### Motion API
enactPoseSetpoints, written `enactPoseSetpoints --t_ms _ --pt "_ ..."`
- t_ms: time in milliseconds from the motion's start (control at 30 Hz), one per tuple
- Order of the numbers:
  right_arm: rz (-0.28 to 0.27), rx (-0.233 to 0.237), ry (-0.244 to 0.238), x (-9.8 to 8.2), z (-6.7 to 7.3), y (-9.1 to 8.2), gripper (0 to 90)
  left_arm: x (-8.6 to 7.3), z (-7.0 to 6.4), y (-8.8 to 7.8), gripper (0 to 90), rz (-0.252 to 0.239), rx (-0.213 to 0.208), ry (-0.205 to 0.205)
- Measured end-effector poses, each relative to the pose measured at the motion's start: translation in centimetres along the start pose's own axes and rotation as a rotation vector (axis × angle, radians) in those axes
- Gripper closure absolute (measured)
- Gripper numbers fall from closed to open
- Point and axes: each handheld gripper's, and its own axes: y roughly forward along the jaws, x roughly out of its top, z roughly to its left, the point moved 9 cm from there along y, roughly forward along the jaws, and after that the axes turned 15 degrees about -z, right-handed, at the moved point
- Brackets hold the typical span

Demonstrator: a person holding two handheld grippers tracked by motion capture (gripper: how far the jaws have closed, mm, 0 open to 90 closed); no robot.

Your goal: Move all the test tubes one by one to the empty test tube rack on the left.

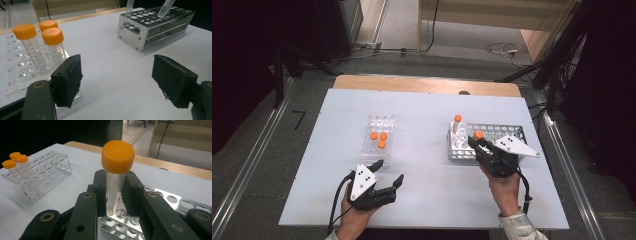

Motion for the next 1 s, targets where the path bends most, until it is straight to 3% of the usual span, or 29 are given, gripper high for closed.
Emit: enactPoseSetpoints --t_ms 1000 --pt "0.023 0.075 -0.018 -1.1 3.1 0.2 72.3 0.2 0.1 -0.1 24.0 -0.010 0.001 -0.002"
